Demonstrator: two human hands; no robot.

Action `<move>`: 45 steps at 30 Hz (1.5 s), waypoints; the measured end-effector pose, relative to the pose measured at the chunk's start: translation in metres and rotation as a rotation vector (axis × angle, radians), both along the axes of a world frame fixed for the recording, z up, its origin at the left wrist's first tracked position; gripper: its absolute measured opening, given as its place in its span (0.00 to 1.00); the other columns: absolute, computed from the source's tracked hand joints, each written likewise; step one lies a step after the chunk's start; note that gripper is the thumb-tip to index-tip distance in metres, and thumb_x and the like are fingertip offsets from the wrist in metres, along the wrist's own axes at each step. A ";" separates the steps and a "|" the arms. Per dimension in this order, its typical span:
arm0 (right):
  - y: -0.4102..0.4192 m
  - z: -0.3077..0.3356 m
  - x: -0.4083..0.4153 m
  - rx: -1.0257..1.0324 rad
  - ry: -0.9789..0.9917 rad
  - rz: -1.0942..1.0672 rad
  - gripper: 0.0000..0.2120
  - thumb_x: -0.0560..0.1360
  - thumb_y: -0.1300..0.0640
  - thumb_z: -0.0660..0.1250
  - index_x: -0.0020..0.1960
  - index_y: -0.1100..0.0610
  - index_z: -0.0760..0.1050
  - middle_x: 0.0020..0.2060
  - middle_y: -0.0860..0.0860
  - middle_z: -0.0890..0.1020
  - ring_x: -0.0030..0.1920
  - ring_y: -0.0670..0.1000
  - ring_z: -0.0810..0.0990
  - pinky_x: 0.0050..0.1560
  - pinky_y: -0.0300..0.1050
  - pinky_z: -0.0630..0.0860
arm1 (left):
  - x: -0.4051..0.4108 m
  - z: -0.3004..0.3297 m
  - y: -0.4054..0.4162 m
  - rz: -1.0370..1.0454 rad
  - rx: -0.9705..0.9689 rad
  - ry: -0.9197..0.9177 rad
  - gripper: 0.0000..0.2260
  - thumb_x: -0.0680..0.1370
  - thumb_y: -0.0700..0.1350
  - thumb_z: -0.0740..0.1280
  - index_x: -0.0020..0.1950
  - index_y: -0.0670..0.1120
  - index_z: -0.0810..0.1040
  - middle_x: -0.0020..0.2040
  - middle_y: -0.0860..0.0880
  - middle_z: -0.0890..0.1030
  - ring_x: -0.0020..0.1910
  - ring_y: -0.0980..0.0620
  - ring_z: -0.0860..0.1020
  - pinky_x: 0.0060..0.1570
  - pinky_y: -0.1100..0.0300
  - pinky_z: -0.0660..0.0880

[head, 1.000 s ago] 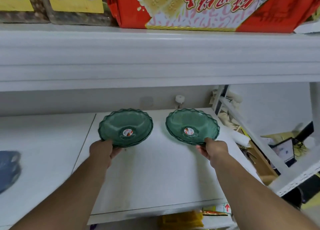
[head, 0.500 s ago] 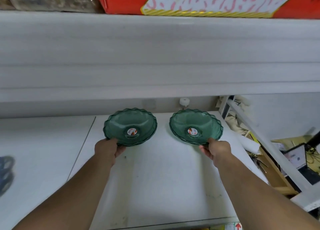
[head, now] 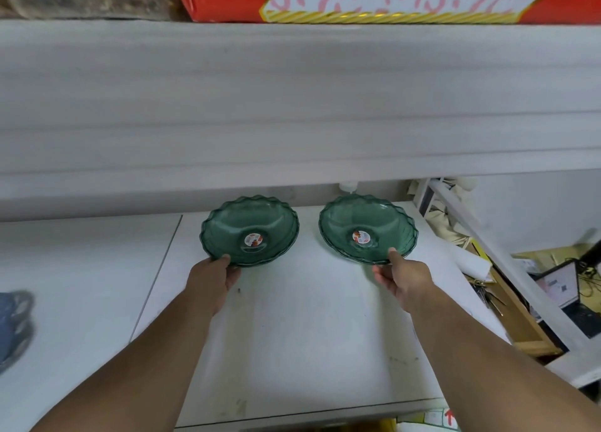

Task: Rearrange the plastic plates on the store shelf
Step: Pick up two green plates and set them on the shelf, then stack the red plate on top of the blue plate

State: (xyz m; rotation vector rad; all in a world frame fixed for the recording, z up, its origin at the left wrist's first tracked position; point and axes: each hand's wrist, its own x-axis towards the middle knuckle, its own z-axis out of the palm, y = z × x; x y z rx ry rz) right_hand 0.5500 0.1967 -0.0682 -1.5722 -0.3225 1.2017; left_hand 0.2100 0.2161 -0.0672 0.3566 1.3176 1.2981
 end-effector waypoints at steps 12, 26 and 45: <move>-0.071 0.034 -0.087 0.058 -0.711 0.484 0.11 0.79 0.49 0.62 0.52 0.55 0.78 0.46 0.52 0.83 0.51 0.58 0.81 0.48 0.45 0.73 | -0.016 0.025 -0.071 -0.491 -0.039 1.114 0.27 0.80 0.50 0.62 0.78 0.47 0.61 0.78 0.46 0.64 0.74 0.45 0.66 0.71 0.54 0.62; -0.148 0.072 -0.172 0.329 -1.592 1.563 0.35 0.81 0.37 0.47 0.82 0.54 0.48 0.82 0.53 0.50 0.81 0.56 0.46 0.78 0.58 0.46 | -0.031 0.070 -0.243 -0.596 -0.334 1.685 0.28 0.79 0.58 0.58 0.76 0.48 0.63 0.74 0.44 0.68 0.71 0.43 0.67 0.68 0.48 0.67; -0.241 0.084 -0.349 0.570 -1.529 1.760 0.35 0.81 0.38 0.51 0.81 0.54 0.49 0.81 0.53 0.53 0.80 0.56 0.50 0.78 0.55 0.51 | -0.190 0.079 -0.387 -0.271 -0.568 1.528 0.28 0.78 0.56 0.59 0.77 0.51 0.62 0.76 0.46 0.66 0.72 0.41 0.67 0.67 0.50 0.68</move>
